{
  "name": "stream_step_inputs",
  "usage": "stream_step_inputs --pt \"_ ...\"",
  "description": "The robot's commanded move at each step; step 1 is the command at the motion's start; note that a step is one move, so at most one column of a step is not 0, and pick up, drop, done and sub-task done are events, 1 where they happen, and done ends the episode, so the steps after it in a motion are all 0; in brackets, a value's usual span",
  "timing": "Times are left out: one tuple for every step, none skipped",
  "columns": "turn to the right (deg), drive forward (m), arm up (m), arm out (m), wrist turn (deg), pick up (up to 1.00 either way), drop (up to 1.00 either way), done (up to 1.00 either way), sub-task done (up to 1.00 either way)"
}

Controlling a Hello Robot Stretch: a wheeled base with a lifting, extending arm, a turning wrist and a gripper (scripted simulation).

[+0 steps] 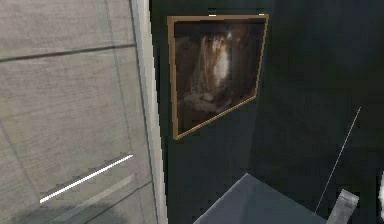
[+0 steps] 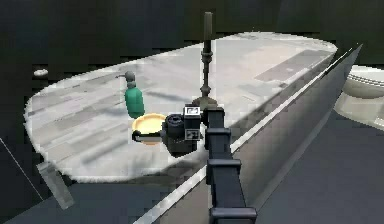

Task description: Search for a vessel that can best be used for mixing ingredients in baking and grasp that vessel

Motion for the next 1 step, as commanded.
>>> stream_step_inputs --pt "0.0 0.0 0.1 0.0 0.0 0.0 0.0 0.0 0.0"
